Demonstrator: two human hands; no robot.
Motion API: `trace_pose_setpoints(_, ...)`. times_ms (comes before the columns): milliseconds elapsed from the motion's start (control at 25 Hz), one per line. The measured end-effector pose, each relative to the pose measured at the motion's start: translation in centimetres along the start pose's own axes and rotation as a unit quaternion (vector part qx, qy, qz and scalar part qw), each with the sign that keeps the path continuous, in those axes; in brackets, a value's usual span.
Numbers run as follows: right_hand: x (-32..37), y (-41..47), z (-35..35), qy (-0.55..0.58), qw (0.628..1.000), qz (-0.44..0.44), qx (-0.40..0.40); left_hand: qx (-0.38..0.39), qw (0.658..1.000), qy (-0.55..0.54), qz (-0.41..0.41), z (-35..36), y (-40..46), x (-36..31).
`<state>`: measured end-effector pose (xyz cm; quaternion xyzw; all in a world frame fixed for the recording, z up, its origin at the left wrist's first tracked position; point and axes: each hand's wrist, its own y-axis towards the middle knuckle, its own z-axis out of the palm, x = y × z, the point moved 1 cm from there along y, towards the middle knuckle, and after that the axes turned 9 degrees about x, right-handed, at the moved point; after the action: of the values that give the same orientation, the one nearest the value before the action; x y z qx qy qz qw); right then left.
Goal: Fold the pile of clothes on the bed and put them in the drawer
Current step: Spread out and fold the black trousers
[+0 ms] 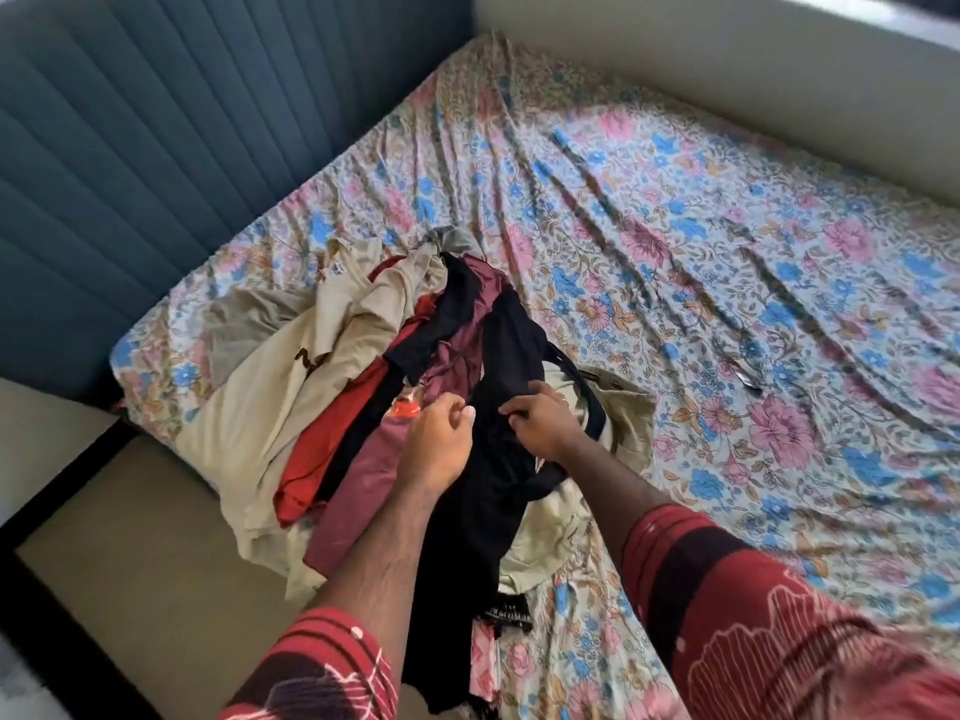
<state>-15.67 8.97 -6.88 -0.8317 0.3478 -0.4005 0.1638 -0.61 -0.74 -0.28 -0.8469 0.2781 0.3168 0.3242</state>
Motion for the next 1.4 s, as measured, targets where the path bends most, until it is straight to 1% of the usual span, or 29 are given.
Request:
trace_pose_setpoints(80, -0.1, 2.5, 0.4, -0.049, 0.996, 0.061, 0.053, 0.012, 1.000, 0.001, -0.009, 0.1, 2.4, 0.9)
trace_pose_setpoints(160, -0.3, 4.0, 1.1, -0.080, 0.986, 0.100, 0.103, 0.037, 0.999, -0.009, -0.022, 0.8, 3.7, 1.7)
trace_pose_setpoints(200, -0.4, 4.9, 1.5, -0.079, 0.985, 0.105, 0.110, 0.050, 0.998, -0.018, -0.019, 1.2, 4.3, 2.2)
trace_pose_setpoints(240, -0.4, 5.3, 1.7, -0.055, 0.988, 0.111, 0.094, 0.065, 0.997, -0.019, -0.022, 1.5, 4.5, 2.5)
trace_pose_setpoints(280, -0.5, 5.6, 1.8, 0.001, 0.992, 0.113, 0.047, 0.076, 0.997, -0.018, -0.024, 1.8, 4.7, 2.9)
trace_pose_setpoints(320, -0.5, 5.6, 1.6, 0.086, 0.988, 0.127, -0.012, 0.087, 0.996, -0.014, -0.030, 1.8, 4.8, 3.1)
trace_pose_setpoints(360, -0.5, 5.5, 1.3, 0.187, 0.968, 0.145, -0.079, 0.097, 0.995, -0.018, -0.033, 2.2, 5.2, 3.6)
trace_pose_setpoints(400, -0.2, 5.1, 1.0, 0.296, 0.935, 0.151, -0.122, 0.107, 0.993, -0.021, -0.041, 2.2, 5.4, 3.6)
trace_pose_setpoints(440, 0.3, 4.5, 0.8, 0.402, 0.897, 0.137, -0.122, 0.113, 0.992, -0.034, -0.052, 2.4, 5.7, 3.6)
trace_pose_setpoints(480, 0.9, 3.5, 0.7, 0.496, 0.857, 0.115, -0.080, 0.119, 0.989, -0.055, -0.069, 2.5, 5.9, 3.6)
trace_pose_setpoints(520, 1.4, 2.2, 0.8, 0.570, 0.817, 0.087, -0.004, 0.123, 0.984, -0.095, -0.084, 2.6, 6.1, 3.5)
trace_pose_setpoints(560, 1.9, 0.5, 1.3, 0.603, 0.791, 0.062, 0.085, 0.127, 0.975, -0.149, -0.110, 2.5, 6.0, 3.0)
trace_pose_setpoints(640, 2.1, -3.3, 2.2, 0.586, 0.770, 0.031, 0.249, 0.116, 0.941, -0.280, -0.153, 2.7, 5.6, 2.4)
trace_pose_setpoints(680, 1.5, -4.9, 2.6, 0.565, 0.766, 0.027, 0.305, 0.096, 0.927, -0.321, -0.170, 3.0, 5.2, 2.3)
trace_pose_setpoints(720, 0.6, -5.9, 2.8, 0.546, 0.767, 0.036, 0.334, 0.080, 0.919, -0.336, -0.189, 3.3, 5.0, 2.4)
trace_pose_setpoints(760, -0.1, -7.0, 2.6, 0.530, 0.773, 0.047, 0.345, 0.076, 0.917, -0.338, -0.201, 3.4, 4.4, 2.1)
trace_pose_setpoints(800, -0.7, -7.9, 2.4, 0.513, 0.784, 0.054, 0.345, 0.077, 0.916, -0.335, -0.208, 3.2, 3.3, 1.4)
trace_pose_setpoints(840, -1.0, -8.9, 1.9, 0.492, 0.803, 0.053, 0.332, 0.080, 0.911, -0.346, -0.208, 3.4, 2.5, 0.9)
trace_pose_setpoints(960, -0.8, -10.9, 1.0, 0.432, 0.869, 0.013, 0.240, 0.090, 0.895, -0.405, -0.165, 3.4, 0.2, -1.2)
trace_pose_setpoints(1000, -0.2, -11.7, 0.8, 0.422, 0.884, -0.002, 0.200, 0.089, 0.888, -0.427, -0.145, 3.2, -0.5, -2.2)
trace_pose_setpoints(1080, 1.0, -12.9, 0.9, 0.407, 0.909, -0.032, 0.090, 0.087, 0.889, -0.433, -0.121, 2.7, -1.7, -4.0)
trace_pose_setpoints(1120, 1.5, -13.8, 0.7, 0.405, 0.913, -0.043, 0.030, 0.078, 0.902, -0.409, -0.113, 2.2, -2.5, -5.2)
trace_pose_setpoints(1160, 2.0, -15.1, 0.1, 0.418, 0.908, -0.039, -0.019, 0.060, 0.927, -0.358, -0.092, 1.7, -3.2, -6.3)
trace_pose_setpoints(1200, 2.3, -16.5, -0.8, 0.449, 0.891, -0.036, -0.057, 0.030, 0.961, -0.267, -0.065, 0.7, -4.2, -7.5)
trace_pose_setpoints(1240, 2.7, -17.9, -1.9, 0.474, 0.876, -0.042, -0.074, -0.015, 0.989, -0.143, -0.038, -0.2, -5.1, -8.5)
trace_pose_setpoints(1280, 2.9, -19.4, -3.1, 0.485, 0.869, -0.057, -0.078, -0.066, 0.997, -0.027, -0.017, -1.5, -6.3, -9.5)
trace_pose_setpoints(1320, 2.8, -21.0, -4.5, 0.469, 0.876, -0.089, -0.069, -0.105, 0.994, 0.034, 0.009, -2.7, -7.7, -10.6)
trace_pose_setpoints(1360, 2.7, -22.7, -6.0, 0.444, 0.886, -0.124, -0.045, -0.133, 0.989, 0.048, 0.044, -3.8, -9.2, -11.5)
trace_pose_setpoints(1400, 2.5, -24.3, -7.1, 0.413, 0.898, -0.151, -0.007, -0.147, 0.984, 0.034, 0.094, -4.6, -10.3, -12.3)
